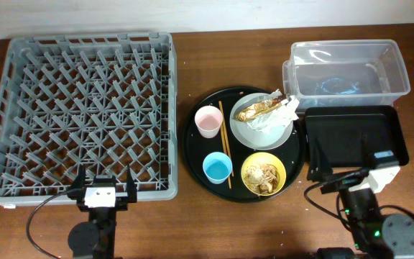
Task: Sort waste into correct bins and load items into the dishwasher rack
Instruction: 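Move the right gripper toward the gold wrapper and tissue on the plate, then grasp the gold wrapper and tissue with the right gripper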
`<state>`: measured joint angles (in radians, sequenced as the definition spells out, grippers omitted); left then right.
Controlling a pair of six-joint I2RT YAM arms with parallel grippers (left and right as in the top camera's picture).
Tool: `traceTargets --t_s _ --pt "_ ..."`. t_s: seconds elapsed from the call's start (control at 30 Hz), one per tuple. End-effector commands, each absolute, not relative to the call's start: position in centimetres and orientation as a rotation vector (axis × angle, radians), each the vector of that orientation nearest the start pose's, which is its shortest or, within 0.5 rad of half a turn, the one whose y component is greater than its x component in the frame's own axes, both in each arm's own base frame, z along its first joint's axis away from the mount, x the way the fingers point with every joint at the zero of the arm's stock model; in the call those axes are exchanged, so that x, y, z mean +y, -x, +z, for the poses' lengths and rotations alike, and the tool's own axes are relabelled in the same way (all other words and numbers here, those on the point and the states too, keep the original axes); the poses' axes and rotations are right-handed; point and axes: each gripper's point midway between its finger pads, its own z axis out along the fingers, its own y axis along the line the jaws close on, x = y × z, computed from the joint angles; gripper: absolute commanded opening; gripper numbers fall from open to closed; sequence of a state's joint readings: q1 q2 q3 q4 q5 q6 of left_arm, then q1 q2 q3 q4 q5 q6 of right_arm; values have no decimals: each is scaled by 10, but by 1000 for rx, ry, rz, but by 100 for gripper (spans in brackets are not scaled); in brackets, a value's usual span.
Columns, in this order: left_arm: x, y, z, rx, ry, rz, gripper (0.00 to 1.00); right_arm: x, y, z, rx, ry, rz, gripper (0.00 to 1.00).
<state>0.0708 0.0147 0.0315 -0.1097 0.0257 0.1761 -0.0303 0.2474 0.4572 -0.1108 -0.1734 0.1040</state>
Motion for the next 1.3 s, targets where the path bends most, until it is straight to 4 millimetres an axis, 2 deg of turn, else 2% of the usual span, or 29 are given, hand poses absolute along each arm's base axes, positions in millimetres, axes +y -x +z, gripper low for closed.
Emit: traceTargets --t_s 0.0,0.13,0.23,0.37,0.43,0.47,0.53,0.67,0.7,0.77,0.83,0.87,0.93,1.0,1.03,1.1,1.27 --pt "15 -245 156 1662 -109 184 99 33 -244 339 1556 90 242 98" --pt "15 -245 156 1662 -109 184 99 39 -261 343 1729 93 293 99" --pt "15 -245 156 1663 -109 184 99 58 -274 346 1864 153 423 98" --pt "15 -245 156 1662 -109 184 100 68 -295 332 2036 152 501 98" --pt "15 -245 156 1662 -109 184 99 83 -309 325 2100 188 542 98" --pt "15 -245 156 1662 -109 184 99 96 -318 317 2154 220 570 98" --pt "15 -245 156 1662 -109 184 99 105 -335 296 2282 172 536 98" --pt "15 -245 156 1662 -109 184 99 103 -370 254 2512 -84 351 99" --pt "15 -245 156 1662 -109 184 99 109 -379 241 2549 -96 357 99" --pt "15 -245 156 1662 -109 184 99 132 -394 233 2543 -132 525 99" --pt "15 -245 156 1662 -109 184 99 140 -403 221 2556 -104 560 98" --pt "15 -245 156 1662 -109 184 99 130 -412 206 2579 -172 478 96" --pt "15 -245 156 1662 -109 184 99 105 -422 177 2599 -494 322 91" --pt "15 -245 156 1662 -109 184 99 92 -428 144 2601 -758 235 92" --pt "15 -245 156 1662 -109 184 99 88 -432 121 2606 -872 192 92" --pt "15 -245 156 1662 -109 184 99 89 -437 86 2628 -989 163 93" --pt "15 -245 156 1662 -109 184 99 91 -447 41 2657 -1017 129 98"
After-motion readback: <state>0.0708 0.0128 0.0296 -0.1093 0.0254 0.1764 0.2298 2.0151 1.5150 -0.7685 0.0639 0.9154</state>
